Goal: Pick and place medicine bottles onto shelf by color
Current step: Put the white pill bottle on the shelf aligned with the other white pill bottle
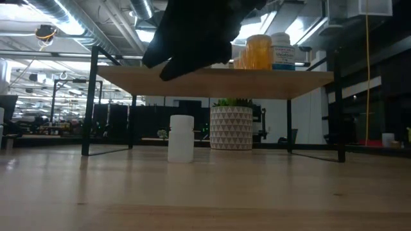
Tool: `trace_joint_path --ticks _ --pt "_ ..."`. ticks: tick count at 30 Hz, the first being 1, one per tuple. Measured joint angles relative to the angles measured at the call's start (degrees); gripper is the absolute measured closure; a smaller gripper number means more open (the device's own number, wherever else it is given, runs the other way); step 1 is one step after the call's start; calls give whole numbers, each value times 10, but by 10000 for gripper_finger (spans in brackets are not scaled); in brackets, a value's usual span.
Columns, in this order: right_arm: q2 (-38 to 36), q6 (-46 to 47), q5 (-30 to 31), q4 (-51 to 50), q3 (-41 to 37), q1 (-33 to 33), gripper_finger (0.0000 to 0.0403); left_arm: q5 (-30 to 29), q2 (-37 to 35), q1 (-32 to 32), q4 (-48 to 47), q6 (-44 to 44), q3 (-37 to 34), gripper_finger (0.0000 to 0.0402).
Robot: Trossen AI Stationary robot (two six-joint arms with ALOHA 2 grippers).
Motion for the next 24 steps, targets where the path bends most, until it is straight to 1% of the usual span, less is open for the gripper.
trace_joint_path --ticks 4,6,8,10,14,17,21,24 --pt "22 -6 7 -1 2 0 178 0 0 0 0 0 0 164" --pt "40 6 8 -8 17 0 184 0 0 0 0 0 0 164" --pt "56 -3 10 -17 43 2 189 0 0 0 0 0 0 164" --pt "69 -26 16 -51 83 8 193 0 0 0 0 0 0 164" --pt "78 -53 63 -174 160 23 197 0 0 0 0 0 0 164" --pt "78 -37 91 -237 176 27 198 0 0 0 0 0 0 164" --pt "79 2 79 -239 172 22 198 0 0 0 0 -1 0 164" --pt "79 6 49 -238 171 22 198 0 0 0 0 0 0 164"
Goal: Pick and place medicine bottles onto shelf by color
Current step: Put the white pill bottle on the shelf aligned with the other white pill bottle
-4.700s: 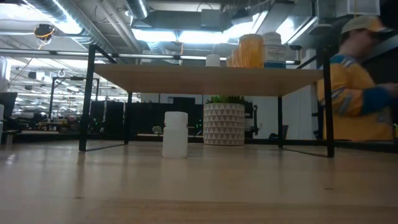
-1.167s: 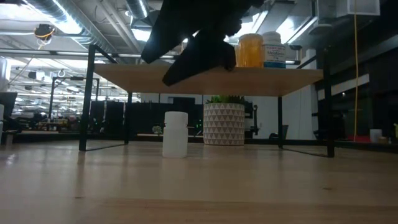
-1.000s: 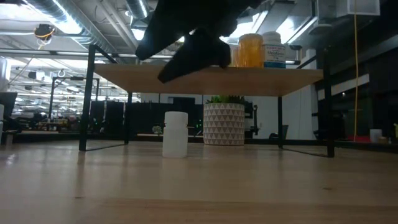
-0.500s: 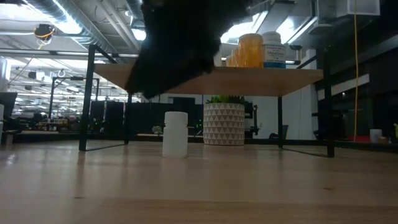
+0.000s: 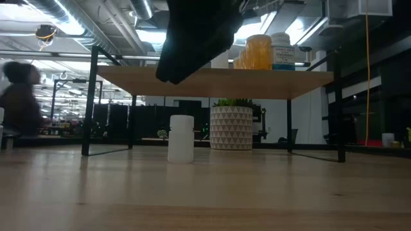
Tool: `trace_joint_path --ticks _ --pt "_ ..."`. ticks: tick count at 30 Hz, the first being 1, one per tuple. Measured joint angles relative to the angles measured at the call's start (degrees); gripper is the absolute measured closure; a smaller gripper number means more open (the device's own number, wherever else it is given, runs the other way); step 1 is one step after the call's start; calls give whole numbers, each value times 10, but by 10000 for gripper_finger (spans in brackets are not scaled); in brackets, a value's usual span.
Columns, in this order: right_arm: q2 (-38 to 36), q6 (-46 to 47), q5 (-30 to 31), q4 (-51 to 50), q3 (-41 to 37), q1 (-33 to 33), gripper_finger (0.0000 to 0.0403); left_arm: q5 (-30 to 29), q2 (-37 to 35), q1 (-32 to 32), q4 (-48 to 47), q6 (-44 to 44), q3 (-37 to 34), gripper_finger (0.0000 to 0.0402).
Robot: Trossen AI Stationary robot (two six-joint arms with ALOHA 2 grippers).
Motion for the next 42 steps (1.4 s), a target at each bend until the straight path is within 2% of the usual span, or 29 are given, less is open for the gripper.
trace_joint_path --ticks 4,7,12,17,20,26,35,42 --pt "0 5 -49 2 0 1 198 0 0 0 0 0 0 164" --pt "0 19 -63 3 0 -1 196 0 0 0 0 0 0 164" --pt "0 46 -81 2 -1 -13 163 0 0 0 0 0 0 164" --pt "0 7 -80 1 -1 -20 113 0 0 0 0 0 0 164" --pt "0 -32 -80 1 -1 -23 100 0 0 0 0 1 0 164" --pt "0 -36 -75 9 -1 -23 102 0 0 0 0 1 0 164" --pt "0 -29 -6 -52 -1 -30 104 0 0 0 0 1 0 164" --pt "15 -26 -3 -39 -1 -43 105 0 0 0 0 1 0 164"
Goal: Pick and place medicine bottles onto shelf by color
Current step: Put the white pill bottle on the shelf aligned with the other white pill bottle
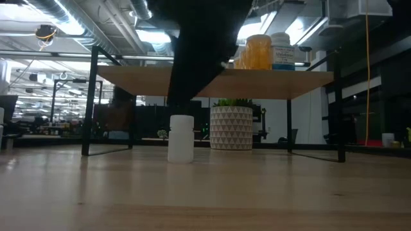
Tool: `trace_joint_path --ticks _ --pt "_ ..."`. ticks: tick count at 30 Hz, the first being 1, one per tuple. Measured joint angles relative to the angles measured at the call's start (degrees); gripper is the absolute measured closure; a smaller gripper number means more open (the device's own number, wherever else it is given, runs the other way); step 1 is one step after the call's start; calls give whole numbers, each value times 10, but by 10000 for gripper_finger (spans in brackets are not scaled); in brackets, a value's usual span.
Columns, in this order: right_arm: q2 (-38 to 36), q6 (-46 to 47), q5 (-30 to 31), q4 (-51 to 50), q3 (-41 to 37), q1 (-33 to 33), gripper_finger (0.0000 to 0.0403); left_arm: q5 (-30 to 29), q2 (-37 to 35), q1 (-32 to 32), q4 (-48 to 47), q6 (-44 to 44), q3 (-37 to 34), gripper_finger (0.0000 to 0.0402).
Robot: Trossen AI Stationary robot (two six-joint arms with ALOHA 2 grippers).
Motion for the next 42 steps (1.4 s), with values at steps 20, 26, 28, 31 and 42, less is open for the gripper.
trace_joint_path --ticks 20,26,28,31,42 --pt "32 25 43 4 0 -4 105 0 0 0 -2 0 0 164" --pt "33 32 40 8 0 -4 110 0 0 0 -2 0 0 164" --pt "33 39 37 8 0 -4 120 0 0 0 -2 0 0 164" --pt "33 44 16 9 0 -7 142 0 0 0 -2 0 0 164" --pt "36 59 -9 28 0 -7 228 0 0 0 -2 0 0 164"
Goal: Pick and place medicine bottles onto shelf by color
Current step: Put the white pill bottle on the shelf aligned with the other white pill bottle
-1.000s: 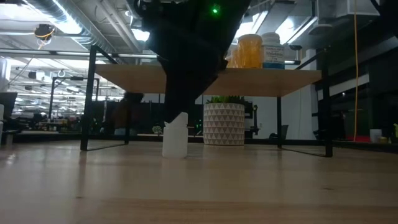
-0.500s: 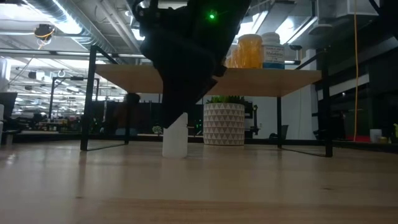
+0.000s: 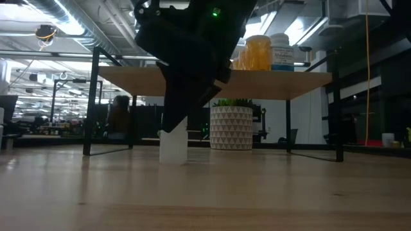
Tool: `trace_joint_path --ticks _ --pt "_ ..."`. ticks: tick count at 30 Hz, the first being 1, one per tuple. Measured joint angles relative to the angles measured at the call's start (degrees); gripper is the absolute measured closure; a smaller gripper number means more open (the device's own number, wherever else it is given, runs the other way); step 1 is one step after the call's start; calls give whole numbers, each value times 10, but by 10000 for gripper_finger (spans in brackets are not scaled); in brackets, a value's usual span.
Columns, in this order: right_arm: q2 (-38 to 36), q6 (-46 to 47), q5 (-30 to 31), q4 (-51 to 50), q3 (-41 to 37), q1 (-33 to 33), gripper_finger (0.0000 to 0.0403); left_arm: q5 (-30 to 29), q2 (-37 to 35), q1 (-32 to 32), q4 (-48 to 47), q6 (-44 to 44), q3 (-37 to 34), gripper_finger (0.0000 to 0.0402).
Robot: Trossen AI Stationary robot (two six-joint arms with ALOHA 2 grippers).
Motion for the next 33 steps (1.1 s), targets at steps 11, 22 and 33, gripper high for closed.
trace_joint_path --ticks 11,22,33 --pt "1 -1 -63 -83 94 10 262 0 0 0 0 0 0 164" --pt "-87 -12 -7 -288 242 23 262 0 0 0 0 0 0 164" --pt "-188 -23 96 -384 227 -3 262 0 0 0 0 0 0 164"
